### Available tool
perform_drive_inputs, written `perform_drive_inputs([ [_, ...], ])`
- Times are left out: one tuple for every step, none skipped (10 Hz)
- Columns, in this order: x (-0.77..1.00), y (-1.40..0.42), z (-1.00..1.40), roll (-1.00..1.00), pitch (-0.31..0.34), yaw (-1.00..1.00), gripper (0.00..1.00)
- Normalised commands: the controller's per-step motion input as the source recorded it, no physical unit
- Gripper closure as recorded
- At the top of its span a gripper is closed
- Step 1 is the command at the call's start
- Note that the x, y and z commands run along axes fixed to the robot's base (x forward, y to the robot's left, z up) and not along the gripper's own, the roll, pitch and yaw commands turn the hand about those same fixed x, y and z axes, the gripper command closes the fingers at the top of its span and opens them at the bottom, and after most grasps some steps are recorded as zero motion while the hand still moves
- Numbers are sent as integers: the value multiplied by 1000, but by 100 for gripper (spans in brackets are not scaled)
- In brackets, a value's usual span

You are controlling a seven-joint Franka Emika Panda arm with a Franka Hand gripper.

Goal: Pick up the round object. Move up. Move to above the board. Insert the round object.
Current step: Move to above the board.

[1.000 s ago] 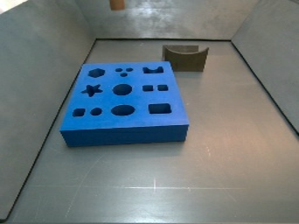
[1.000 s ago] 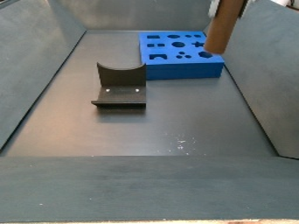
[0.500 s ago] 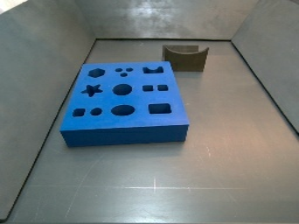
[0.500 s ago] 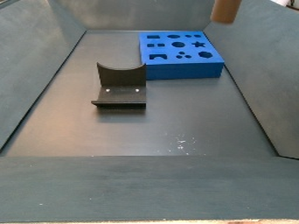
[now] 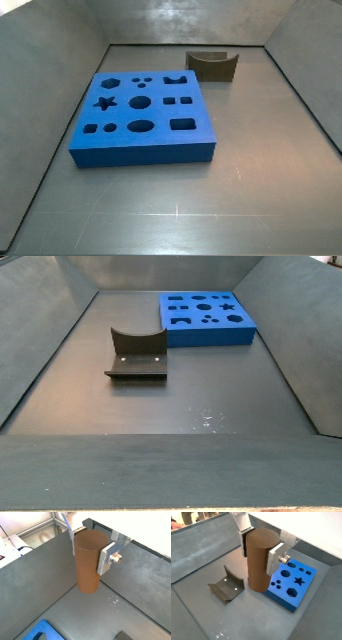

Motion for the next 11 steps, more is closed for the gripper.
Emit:
perform_drive_inputs([
  [345, -1000, -374, 413, 770, 5, 100],
  [366, -1000, -376, 300, 573, 11, 100],
  [370, -1000, -376, 167, 471, 3, 100],
  [372, -1000, -370, 70, 304, 14, 100],
  [375, -1000, -369, 36, 207, 16, 100],
  [391, -1000, -373, 0, 98, 13, 100],
  [396, -1000, -376, -3, 45, 17, 100],
  [404, -1000, -374, 25, 22, 8, 100],
  [413, -1000, -375, 26, 26, 11, 100],
  [440, -1000, -383, 52, 44, 10, 100],
  [459, -1000, -384, 73, 37, 10, 100],
])
